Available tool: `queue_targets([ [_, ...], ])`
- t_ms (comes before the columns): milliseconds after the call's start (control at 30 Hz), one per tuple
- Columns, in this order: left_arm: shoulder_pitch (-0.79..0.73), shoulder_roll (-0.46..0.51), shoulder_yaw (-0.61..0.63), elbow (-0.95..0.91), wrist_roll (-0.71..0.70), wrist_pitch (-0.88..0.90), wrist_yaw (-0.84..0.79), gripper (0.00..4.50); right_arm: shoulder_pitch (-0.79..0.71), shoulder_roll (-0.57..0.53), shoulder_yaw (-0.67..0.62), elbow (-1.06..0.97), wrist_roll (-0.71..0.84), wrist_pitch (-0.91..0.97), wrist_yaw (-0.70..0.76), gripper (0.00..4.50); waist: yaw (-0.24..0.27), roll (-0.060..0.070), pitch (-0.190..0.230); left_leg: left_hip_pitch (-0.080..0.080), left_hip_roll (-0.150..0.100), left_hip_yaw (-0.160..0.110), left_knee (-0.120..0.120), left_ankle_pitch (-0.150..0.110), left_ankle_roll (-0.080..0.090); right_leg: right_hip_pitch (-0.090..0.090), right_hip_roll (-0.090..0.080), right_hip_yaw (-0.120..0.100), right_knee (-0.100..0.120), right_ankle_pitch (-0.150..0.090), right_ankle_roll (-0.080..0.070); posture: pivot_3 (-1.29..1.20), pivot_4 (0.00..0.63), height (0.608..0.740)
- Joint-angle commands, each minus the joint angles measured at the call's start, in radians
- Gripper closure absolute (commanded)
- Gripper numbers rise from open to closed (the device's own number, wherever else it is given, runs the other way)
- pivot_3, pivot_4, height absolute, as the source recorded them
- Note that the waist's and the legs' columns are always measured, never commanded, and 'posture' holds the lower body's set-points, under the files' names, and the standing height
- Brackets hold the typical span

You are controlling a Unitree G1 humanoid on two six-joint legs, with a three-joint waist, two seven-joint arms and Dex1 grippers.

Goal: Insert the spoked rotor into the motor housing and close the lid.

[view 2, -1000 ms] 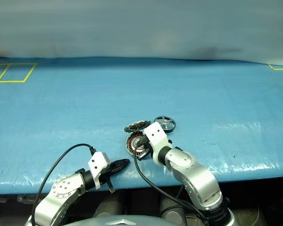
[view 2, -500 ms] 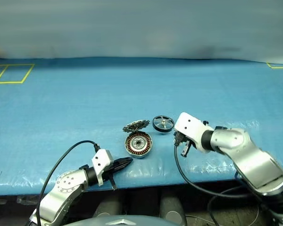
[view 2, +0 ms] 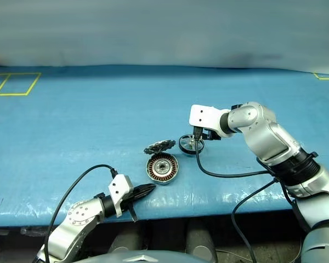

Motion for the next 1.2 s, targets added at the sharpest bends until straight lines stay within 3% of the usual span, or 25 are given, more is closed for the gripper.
queue_targets([
  [33,0.01,-0.002,0.001,-0.017,0.004,-0.024,0.004,4.5,-0.053,0.021,0.066,0.072,-0.098,-0.122,0.094,1.97,0.002,0.0,0.0,0.0,0.0,0.0,0.0,0.0,0.0,0.0,0.0,0.0,0.0,0.0,0.0,0.0,0.15,0.74],
  [367,0.034,-0.005,0.007,-0.011,0.018,-0.047,0.019,4.5,-0.104,0.1,0.1,0.233,-0.227,-0.304,0.23,1.97,0.003,0.001,0.0,0.0,0.0,0.0,0.0,0.0,0.0,0.0,0.0,0.0,0.0,0.0,0.0,0.0,0.15,0.74],
  [1200,0.045,-0.023,-0.007,0.015,0.036,-0.088,0.028,4.5,-0.057,0.162,0.049,0.304,-0.292,-0.332,0.295,1.97,0.003,0.001,0.0,0.0,-0.001,0.0,0.001,0.0,-0.001,0.0,0.0,0.0,0.001,0.001,0.001,0.0,0.15,0.74],
])
